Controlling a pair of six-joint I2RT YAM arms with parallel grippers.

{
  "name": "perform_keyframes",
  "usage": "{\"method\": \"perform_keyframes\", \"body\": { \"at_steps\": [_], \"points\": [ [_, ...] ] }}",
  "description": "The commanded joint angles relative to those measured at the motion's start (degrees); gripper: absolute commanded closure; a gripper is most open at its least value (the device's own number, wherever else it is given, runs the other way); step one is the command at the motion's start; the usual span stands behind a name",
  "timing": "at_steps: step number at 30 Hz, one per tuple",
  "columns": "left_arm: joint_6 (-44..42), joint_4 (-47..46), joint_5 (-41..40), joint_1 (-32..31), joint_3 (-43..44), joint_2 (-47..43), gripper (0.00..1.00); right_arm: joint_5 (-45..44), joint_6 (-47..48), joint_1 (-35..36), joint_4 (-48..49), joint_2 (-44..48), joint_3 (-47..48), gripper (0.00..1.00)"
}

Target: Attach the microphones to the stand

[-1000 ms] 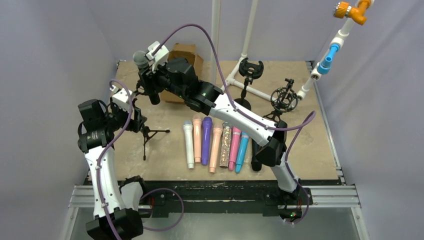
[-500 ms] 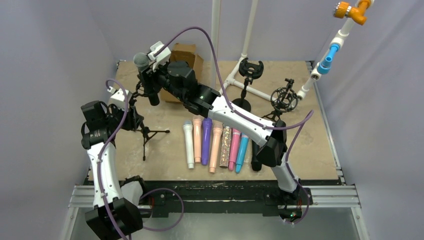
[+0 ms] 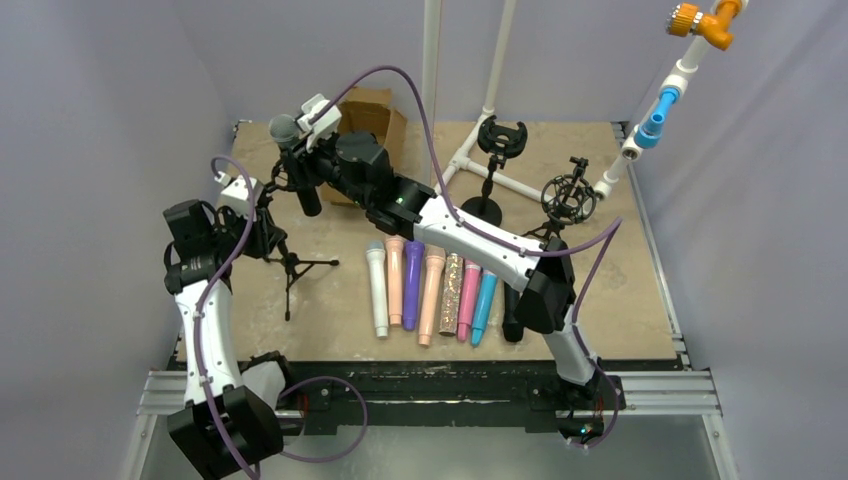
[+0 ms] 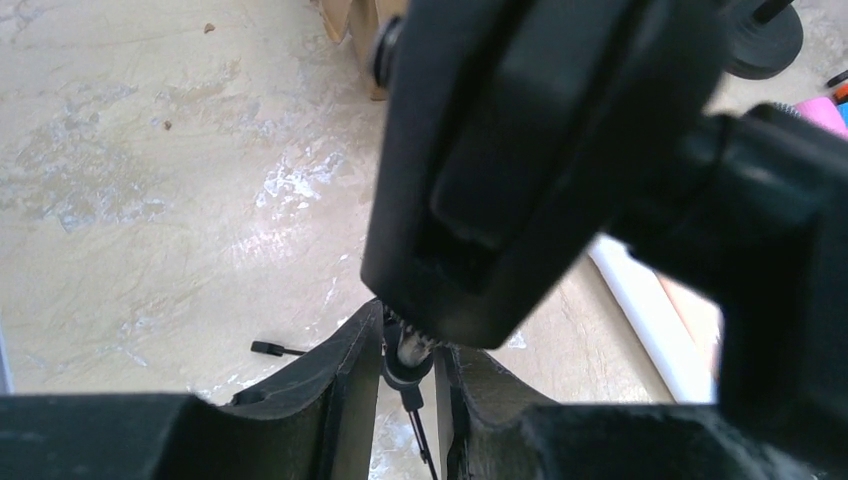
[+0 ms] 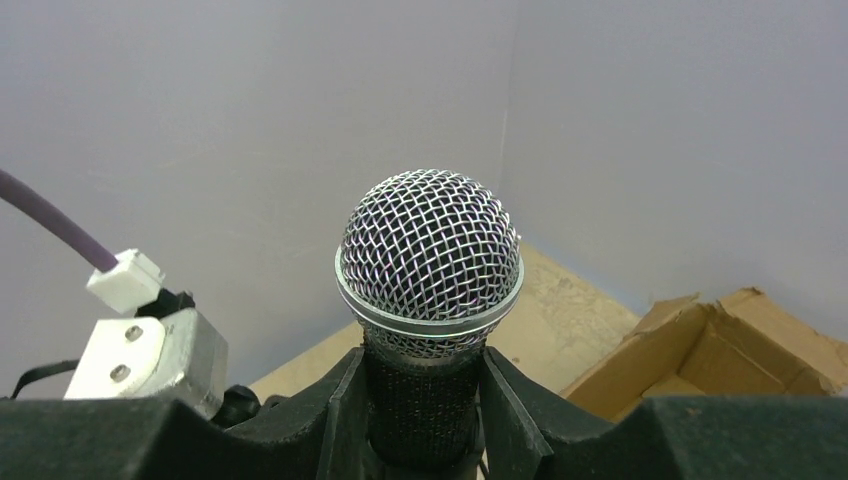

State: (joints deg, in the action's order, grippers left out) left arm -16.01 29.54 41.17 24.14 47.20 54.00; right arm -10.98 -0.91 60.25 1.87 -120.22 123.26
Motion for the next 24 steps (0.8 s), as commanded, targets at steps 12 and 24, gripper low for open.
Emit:
{"method": "perform_keyframes", "body": {
  "at_steps": [12,24],
  "points": [
    [-0.19,-2.97,1.03,0.73,-1.42,3.84,0.35,-0.89,2.16,1.81,-0.46,4.58,0.07,0.87],
    [7.53,-18.51,5.73,0.59,-5.52,7.61,0.65,-14.34,7.21,5.04,3.12,7.67,-3.05,0.88]
  ]
}}
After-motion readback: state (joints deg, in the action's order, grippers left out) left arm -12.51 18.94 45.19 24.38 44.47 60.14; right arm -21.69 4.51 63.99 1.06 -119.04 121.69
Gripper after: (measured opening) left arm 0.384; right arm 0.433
